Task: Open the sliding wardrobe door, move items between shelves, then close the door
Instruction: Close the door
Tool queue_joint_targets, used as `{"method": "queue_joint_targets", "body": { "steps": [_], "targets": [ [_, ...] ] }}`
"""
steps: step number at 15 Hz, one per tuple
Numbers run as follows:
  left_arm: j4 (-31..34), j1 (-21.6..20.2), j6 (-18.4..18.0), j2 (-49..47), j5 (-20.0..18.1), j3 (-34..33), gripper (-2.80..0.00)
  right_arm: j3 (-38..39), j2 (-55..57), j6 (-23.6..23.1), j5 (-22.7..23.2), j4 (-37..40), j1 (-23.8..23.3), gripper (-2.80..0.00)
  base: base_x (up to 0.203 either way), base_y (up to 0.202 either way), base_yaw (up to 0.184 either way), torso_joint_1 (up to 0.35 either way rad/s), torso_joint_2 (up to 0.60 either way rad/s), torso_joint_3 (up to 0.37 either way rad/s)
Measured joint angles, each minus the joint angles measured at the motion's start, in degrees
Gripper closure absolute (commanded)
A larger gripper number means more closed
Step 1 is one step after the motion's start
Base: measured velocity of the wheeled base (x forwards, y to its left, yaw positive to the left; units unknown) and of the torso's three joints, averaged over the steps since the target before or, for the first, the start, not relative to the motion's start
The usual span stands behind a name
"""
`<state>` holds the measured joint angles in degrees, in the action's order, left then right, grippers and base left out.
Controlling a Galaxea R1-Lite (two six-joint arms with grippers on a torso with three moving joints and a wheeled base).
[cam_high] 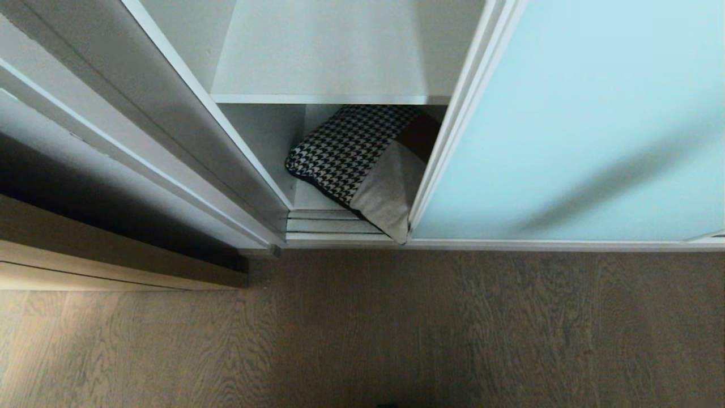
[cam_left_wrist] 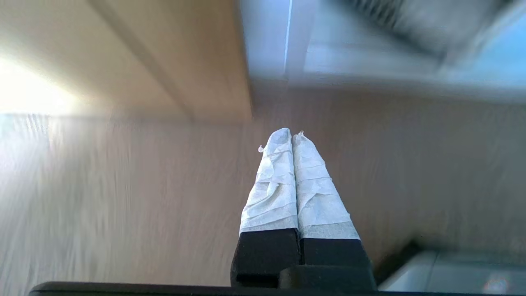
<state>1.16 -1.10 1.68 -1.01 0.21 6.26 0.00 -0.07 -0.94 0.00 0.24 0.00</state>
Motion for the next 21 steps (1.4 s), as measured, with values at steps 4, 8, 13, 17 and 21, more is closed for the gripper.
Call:
{"method": "queue_joint_targets", "body": {
  "steps": [4, 8, 13, 17, 21],
  "targets": [
    [3.8, 0.1, 1.5, -8.9, -4.3, 21.1, 0.00, 0.0, 0.0, 0.0, 0.0, 0.0, 0.0, 0.00, 0.000, 0.000, 0.000, 0.000, 0.00, 0.000],
    [4.9, 0.1, 2.4, -24.5, -14.2, 44.1, 0.00, 0.0, 0.0, 0.0, 0.0, 0.0, 0.0, 0.00, 0.000, 0.000, 0.000, 0.000, 0.00, 0.000],
    [6.6, 0.1, 5.5, -43.7, -23.0, 72.4, 0.00, 0.0, 0.0, 0.0, 0.0, 0.0, 0.0, 0.00, 0.000, 0.000, 0.000, 0.000, 0.00, 0.000],
    [11.3, 0.2, 14.1, -57.8, -36.8, 87.1, 0.00, 0.0, 0.0, 0.0, 0.0, 0.0, 0.0, 0.00, 0.000, 0.000, 0.000, 0.000, 0.00, 0.000],
    [12.2, 5.2, 18.6, -66.6, -47.1, 93.2, 0.00, 0.0, 0.0, 0.0, 0.0, 0.0, 0.0, 0.00, 0.000, 0.000, 0.000, 0.000, 0.00, 0.000]
  ]
}}
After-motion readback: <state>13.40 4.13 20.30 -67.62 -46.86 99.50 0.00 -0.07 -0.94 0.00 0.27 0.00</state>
